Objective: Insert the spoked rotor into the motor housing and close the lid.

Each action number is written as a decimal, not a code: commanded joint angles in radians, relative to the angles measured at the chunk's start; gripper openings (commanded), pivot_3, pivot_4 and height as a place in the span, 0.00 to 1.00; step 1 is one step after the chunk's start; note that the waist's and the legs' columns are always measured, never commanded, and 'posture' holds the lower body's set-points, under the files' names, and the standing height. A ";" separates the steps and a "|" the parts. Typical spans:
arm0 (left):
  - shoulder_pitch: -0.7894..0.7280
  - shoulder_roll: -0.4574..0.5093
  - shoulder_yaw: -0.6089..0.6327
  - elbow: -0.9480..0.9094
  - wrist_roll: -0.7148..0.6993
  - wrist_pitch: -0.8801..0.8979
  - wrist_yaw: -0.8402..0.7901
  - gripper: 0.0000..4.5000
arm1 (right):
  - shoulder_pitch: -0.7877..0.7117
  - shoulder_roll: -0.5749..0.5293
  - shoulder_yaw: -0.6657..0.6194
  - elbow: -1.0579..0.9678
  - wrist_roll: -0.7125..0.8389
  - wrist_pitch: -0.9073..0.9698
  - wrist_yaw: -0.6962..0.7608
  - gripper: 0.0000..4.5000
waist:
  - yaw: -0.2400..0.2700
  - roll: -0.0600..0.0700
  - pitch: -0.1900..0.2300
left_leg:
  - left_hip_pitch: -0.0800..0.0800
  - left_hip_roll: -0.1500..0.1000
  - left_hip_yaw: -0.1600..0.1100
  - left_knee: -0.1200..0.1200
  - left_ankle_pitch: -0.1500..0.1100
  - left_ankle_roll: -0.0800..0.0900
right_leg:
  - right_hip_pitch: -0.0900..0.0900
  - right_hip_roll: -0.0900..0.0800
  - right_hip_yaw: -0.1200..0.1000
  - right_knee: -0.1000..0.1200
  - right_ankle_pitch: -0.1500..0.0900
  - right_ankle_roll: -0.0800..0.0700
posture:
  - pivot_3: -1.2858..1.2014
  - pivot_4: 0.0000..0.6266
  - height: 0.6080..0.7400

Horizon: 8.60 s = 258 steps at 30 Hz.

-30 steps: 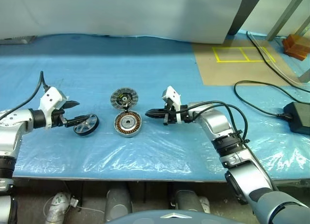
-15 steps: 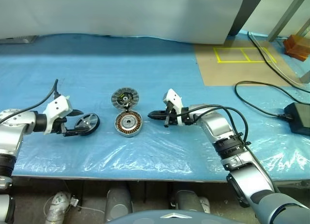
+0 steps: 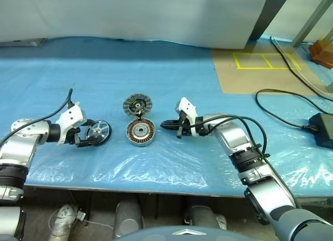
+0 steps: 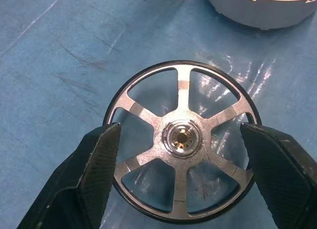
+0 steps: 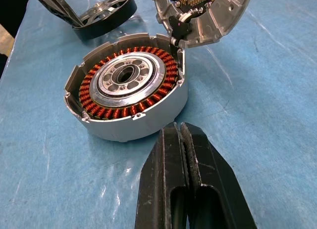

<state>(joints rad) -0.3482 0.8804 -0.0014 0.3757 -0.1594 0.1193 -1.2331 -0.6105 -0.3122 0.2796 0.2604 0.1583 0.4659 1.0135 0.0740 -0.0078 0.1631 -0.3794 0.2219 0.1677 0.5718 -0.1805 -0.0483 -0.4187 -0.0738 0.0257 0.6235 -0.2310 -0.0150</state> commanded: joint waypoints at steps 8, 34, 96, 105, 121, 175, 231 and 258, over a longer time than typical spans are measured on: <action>0.041 -0.031 -0.062 0.016 0.063 -0.012 0.024 0.54 | 0.004 0.004 -0.001 -0.023 0.001 -0.007 -0.020 0.00 | 0.001 0.011 -0.006 | 0.001 -0.001 0.001 0.000 0.000 0.000 | 0.001 -0.001 0.002 -0.001 0.000 0.000 | 0.52 0.24 1.00; 0.242 -0.038 0.139 -0.416 -0.199 0.124 0.041 0.32 | -0.005 -0.040 -0.133 -0.030 0.110 0.076 -0.012 0.00 | 0.000 0.007 -0.004 | -0.004 0.001 0.004 -0.005 0.000 0.000 | -0.005 0.000 0.001 -0.005 -0.001 0.002 | 0.52 0.24 1.00; 0.005 -0.091 -0.106 -0.427 -0.045 0.153 0.091 0.80 | 0.062 -0.042 -0.088 -0.024 0.043 0.043 -0.096 0.00 | -0.005 0.004 -0.002 | -0.004 0.000 0.004 -0.003 0.000 0.000 | -0.005 0.001 0.002 -0.002 -0.001 0.002 | 0.52 0.24 1.00; 0.004 -0.127 -0.043 -0.480 -0.137 0.189 0.105 0.80 | 0.070 -0.035 -0.093 -0.033 0.049 0.044 -0.095 0.00 | -0.005 0.004 -0.002 | -0.004 0.000 0.004 -0.003 0.000 0.000 | -0.005 0.001 0.002 -0.002 -0.001 0.002 | 0.52 0.24 1.00; 0.145 -0.193 0.204 -0.409 -0.293 0.240 0.270 0.80 | -0.115 0.181 -0.014 0.022 0.146 0.091 0.005 0.00 | -0.006 0.003 -0.002 | -0.004 0.001 0.004 -0.003 0.000 0.000 | -0.005 0.001 0.001 -0.002 -0.001 0.002 | 0.52 0.24 1.00; -0.428 -0.428 -0.074 0.195 -0.013 0.000 -0.187 0.80 | 0.006 -0.026 -0.129 -0.100 0.188 0.197 -0.011 0.00 | 0.025 -0.007 -0.001 | -0.007 0.001 0.001 -0.002 0.000 -0.001 | -0.004 0.000 -0.003 -0.002 -0.001 0.002 | 0.52 0.24 1.00; 0.231 -0.210 0.234 -0.668 -0.361 0.342 0.308 0.80 | -0.123 0.132 0.110 0.136 -0.037 -0.177 0.075 0.99 | -0.008 -0.006 0.000 | -0.006 0.001 0.002 -0.006 0.000 -0.001 | -0.006 0.001 -0.002 -0.005 -0.001 0.002 | 0.52 0.24 1.00; 0.441 -0.180 0.213 -0.697 -0.333 0.234 0.293 0.80 | -0.136 0.202 0.144 0.248 -0.128 -0.275 0.081 0.65 | -0.034 -0.006 -0.001 | -0.001 0.001 0.004 -0.005 -0.001 -0.001 | -0.004 0.001 0.001 -0.003 -0.001 0.001 | 0.52 0.24 1.00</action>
<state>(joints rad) 0.0966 0.7044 0.2027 -0.3019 -0.4870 0.3672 -0.9474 -0.7447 -0.1133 0.4046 0.4892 0.0451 0.1812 1.0838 0.0404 -0.0140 0.1623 -0.3799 0.2234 0.1721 0.5666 -0.1811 -0.0488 -0.4223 -0.0727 0.0272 0.6210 -0.2323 -0.0140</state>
